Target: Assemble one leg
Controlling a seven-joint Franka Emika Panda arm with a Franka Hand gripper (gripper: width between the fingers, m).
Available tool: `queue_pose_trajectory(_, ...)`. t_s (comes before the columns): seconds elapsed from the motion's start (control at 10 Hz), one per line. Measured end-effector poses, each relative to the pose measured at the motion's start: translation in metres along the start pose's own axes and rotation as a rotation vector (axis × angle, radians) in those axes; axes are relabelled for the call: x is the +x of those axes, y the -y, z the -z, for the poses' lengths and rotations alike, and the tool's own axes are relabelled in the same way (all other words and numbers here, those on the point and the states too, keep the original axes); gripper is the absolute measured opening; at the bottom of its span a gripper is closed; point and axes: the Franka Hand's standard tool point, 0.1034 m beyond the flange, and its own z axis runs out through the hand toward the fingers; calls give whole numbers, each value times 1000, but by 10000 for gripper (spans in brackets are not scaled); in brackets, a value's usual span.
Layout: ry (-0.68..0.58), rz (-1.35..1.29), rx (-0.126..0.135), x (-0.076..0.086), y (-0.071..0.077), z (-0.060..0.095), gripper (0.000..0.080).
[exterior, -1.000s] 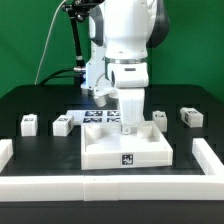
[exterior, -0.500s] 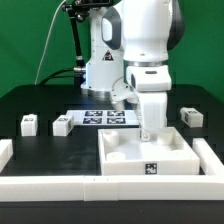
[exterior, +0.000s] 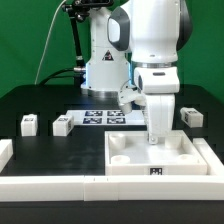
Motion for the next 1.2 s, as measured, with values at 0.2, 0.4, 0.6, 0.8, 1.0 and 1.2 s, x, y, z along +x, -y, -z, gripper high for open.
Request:
queue_pose_trajectory(0.2, 0, 12, -8, 0, -12, 0, 59)
queue_pose_trajectory(0.4, 6, 19, -3, -1, -22, 0, 59)
queue_pose_trajectory(0.6, 14, 2, 15, -1, -23, 0, 60)
queue_pose_trajectory(0.8, 14, -6, 15, -1, -23, 0, 60)
queue_pose_trajectory(1.0, 15, -6, 16, -1, -23, 0, 240)
queue_pose_trajectory(1.2, 15, -7, 16, -2, -23, 0, 374)
